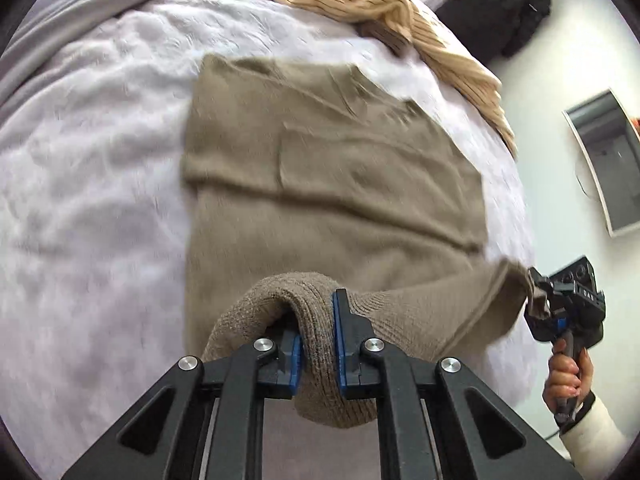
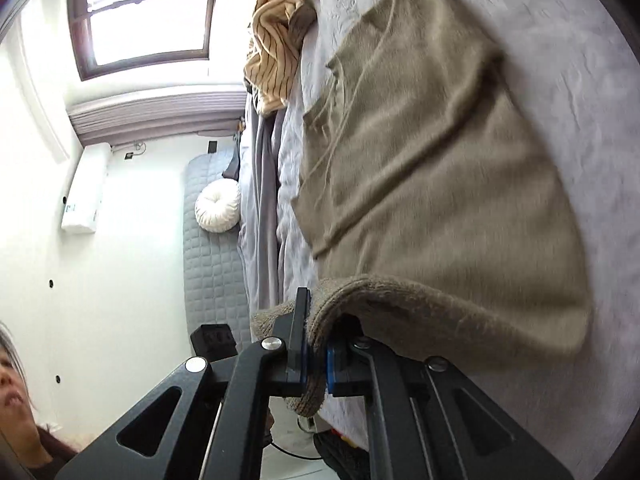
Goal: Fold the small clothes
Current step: 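Lift the hem with both tools and fold it over toward the collar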
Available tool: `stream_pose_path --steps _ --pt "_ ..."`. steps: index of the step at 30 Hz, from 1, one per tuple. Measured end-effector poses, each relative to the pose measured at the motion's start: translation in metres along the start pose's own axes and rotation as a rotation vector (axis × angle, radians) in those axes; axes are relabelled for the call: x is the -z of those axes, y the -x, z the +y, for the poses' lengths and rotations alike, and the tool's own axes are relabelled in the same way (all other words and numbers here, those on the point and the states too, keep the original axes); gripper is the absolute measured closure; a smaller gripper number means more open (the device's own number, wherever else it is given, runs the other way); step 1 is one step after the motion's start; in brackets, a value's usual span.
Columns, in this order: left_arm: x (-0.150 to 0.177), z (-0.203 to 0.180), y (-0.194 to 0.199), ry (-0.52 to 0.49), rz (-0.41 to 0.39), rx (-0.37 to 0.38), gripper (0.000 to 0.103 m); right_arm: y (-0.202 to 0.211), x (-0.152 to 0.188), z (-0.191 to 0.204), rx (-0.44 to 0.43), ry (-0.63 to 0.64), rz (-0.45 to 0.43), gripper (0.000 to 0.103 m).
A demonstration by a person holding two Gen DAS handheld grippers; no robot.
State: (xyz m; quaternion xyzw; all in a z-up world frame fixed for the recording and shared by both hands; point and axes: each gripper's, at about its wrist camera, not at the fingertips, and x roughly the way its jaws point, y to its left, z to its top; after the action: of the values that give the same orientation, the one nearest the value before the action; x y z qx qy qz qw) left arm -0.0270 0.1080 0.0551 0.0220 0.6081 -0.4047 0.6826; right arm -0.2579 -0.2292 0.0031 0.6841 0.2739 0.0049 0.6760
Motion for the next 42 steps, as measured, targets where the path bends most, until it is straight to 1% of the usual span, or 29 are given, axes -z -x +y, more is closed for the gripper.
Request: stream_pose_path --steps 1,2,3,4,5,6,7,8,10,13,15,18,19,20,23,25,26,27,28,29,30,31,32,33,34,35,38,40,42 --pt "-0.014 0.004 -0.005 0.001 0.009 -0.017 0.09 -0.005 -0.012 -0.003 0.004 -0.017 -0.008 0.096" --pt "-0.02 0.006 -0.008 0.0 0.015 -0.031 0.09 -0.012 -0.026 -0.006 0.011 -0.036 -0.019 0.096" --pt "-0.026 0.004 -0.011 -0.008 0.02 -0.051 0.087 -0.015 -0.038 -0.01 0.018 -0.051 -0.025 0.097" --pt "-0.028 0.004 -0.01 -0.025 0.024 -0.077 0.083 -0.021 -0.048 -0.014 0.03 -0.067 -0.029 0.096" --pt "-0.027 0.001 -0.011 -0.041 0.025 -0.102 0.072 -0.022 -0.057 -0.016 0.037 -0.077 -0.03 0.096" --pt "-0.028 -0.002 -0.012 -0.059 0.013 -0.149 0.048 -0.025 -0.063 -0.018 0.051 -0.084 -0.028 0.096" --pt "-0.029 -0.003 -0.009 -0.073 -0.007 -0.199 0.029 -0.028 -0.067 -0.02 0.062 -0.088 -0.024 0.096" --pt "-0.028 -0.005 -0.004 -0.079 -0.028 -0.234 0.003 -0.031 -0.071 -0.022 0.067 -0.093 -0.014 0.096" --pt "-0.029 -0.005 0.002 -0.088 -0.06 -0.272 0.001 -0.032 -0.076 -0.027 0.071 -0.105 0.002 0.096" --pt "-0.034 0.0 -0.002 -0.101 -0.052 -0.333 0.001 -0.035 -0.082 -0.029 0.075 -0.113 0.018 0.092" --pt "-0.035 0.0 -0.007 -0.137 -0.035 -0.367 0.001 -0.033 -0.089 -0.027 0.114 -0.115 0.018 0.089" --pt "-0.037 -0.007 -0.026 -0.212 0.005 -0.385 0.001 -0.023 -0.098 -0.016 0.182 -0.038 0.014 0.06" --pt "-0.038 -0.009 -0.033 -0.23 0.019 -0.385 0.001 -0.021 -0.1 -0.008 0.215 0.011 0.017 0.04" --pt "-0.041 -0.011 -0.041 -0.238 0.027 -0.387 0.001 -0.018 -0.101 0.0 0.256 0.071 0.021 0.035" --pt "-0.055 -0.011 -0.062 -0.241 0.038 -0.371 0.001 -0.025 -0.101 0.023 0.407 0.248 0.044 0.035" --pt "-0.065 -0.008 -0.076 -0.231 0.046 -0.368 0.003 -0.038 -0.101 0.036 0.507 0.359 0.058 0.035" --pt "-0.068 -0.006 -0.08 -0.228 0.05 -0.37 0.01 -0.043 -0.101 0.038 0.549 0.401 0.068 0.035" --pt "-0.071 -0.004 -0.084 -0.227 0.061 -0.375 0.021 -0.052 -0.101 0.041 0.596 0.452 0.077 0.035" --pt "-0.073 -0.001 -0.089 -0.221 0.079 -0.381 0.026 -0.062 -0.102 0.042 0.644 0.499 0.083 0.035" --pt "-0.074 0.002 -0.091 -0.216 0.091 -0.38 0.035 -0.069 -0.101 0.041 0.683 0.529 0.089 0.035" --pt "-0.074 0.005 -0.093 -0.209 0.1 -0.369 0.047 -0.078 -0.102 0.039 0.725 0.546 0.099 0.035" --pt "-0.074 0.008 -0.093 -0.204 0.101 -0.351 0.056 -0.088 -0.103 0.033 0.775 0.542 0.115 0.038" --pt "-0.074 0.01 -0.093 -0.206 0.097 -0.34 0.079 -0.094 -0.102 0.028 0.808 0.533 0.126 0.052" --pt "-0.073 0.01 -0.093 -0.215 0.094 -0.332 0.097 -0.098 -0.099 0.025 0.842 0.536 0.128 0.064" --pt "-0.073 0.01 -0.092 -0.225 0.089 -0.336 0.097 -0.099 -0.093 0.026 0.854 0.548 0.125 0.092" --pt "-0.072 0.008 -0.087 -0.237 0.075 -0.331 0.097 -0.097 -0.086 0.031 0.879 0.574 0.099 0.097" --pt "-0.071 -0.001 -0.06 -0.268 0.012 -0.283 0.097 -0.086 -0.061 0.058 0.923 0.681 0.023 0.097" --pt "-0.076 -0.008 -0.036 -0.281 -0.032 -0.247 0.097 -0.074 -0.051 0.082 0.918 0.72 -0.03 0.097" --pt "-0.085 -0.014 -0.019 -0.298 -0.068 -0.232 0.097 -0.064 -0.049 0.102 0.911 0.743 -0.071 0.097"
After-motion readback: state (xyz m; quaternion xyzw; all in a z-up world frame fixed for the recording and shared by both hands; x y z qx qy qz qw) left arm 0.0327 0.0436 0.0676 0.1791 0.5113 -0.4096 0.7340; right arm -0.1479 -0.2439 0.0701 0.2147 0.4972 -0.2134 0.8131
